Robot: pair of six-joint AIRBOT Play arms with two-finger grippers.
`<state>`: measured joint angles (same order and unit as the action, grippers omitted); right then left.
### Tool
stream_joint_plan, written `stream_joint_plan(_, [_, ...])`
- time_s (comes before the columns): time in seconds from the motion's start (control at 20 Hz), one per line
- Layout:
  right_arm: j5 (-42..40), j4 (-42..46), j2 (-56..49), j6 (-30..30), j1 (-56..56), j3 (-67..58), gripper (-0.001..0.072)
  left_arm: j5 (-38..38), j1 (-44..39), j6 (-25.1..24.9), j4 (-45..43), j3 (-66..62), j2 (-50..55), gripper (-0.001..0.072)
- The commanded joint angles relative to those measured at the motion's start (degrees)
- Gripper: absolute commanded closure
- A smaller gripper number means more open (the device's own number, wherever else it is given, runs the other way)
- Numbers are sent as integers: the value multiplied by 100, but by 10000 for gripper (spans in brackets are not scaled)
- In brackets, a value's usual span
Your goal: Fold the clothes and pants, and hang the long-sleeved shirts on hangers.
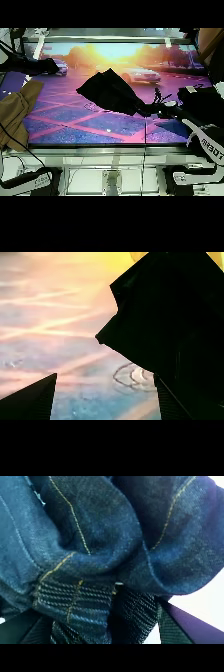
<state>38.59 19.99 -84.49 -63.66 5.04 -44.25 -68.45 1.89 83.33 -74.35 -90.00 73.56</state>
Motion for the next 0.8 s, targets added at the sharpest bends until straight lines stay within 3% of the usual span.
stream_joint_plan(0.0, [330,186,-52,-31,-208,-278,16,0,-4,-7,0,4,0,6])
stream_joint_plan(0.35, [551,1156,-105,-654,-382,-570,16,0,-4,-4,2,4,0,6])
stream_joint_plan(0.75, [474,1132,-409,-745,-348,-573,17,0,-4,-4,2,4,0,6])
